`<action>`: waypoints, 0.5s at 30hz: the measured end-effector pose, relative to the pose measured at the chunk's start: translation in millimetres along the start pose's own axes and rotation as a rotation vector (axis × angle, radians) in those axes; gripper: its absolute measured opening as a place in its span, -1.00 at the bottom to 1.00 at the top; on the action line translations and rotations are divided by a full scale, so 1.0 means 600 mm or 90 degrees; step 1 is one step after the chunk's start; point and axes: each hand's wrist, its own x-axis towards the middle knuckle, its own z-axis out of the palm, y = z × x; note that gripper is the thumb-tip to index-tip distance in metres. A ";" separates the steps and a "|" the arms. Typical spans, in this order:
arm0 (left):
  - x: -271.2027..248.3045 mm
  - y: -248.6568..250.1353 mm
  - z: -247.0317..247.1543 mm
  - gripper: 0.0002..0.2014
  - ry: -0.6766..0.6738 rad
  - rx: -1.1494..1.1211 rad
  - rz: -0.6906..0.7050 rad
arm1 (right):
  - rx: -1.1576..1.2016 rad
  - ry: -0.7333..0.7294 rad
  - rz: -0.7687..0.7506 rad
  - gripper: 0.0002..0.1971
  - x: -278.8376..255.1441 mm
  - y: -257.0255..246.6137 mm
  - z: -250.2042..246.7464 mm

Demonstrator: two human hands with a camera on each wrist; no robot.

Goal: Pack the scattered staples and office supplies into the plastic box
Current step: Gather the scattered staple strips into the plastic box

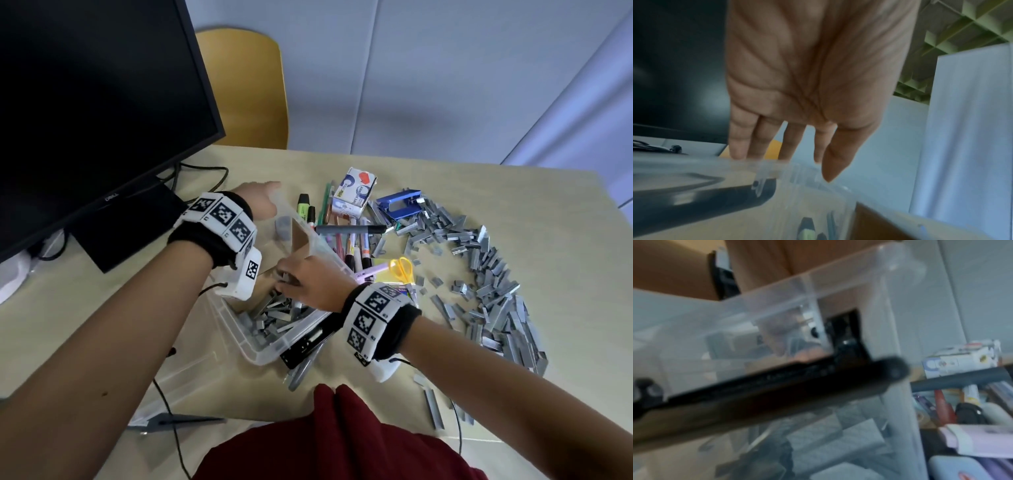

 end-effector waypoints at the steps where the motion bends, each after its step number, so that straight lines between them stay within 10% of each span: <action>1: 0.006 0.001 0.004 -0.39 -0.005 0.018 -0.003 | 0.000 -0.018 0.005 -0.77 0.001 0.000 0.000; 15: 0.022 0.010 0.008 -0.47 0.005 0.020 -0.032 | 0.067 0.088 -0.040 -0.89 0.008 0.017 0.013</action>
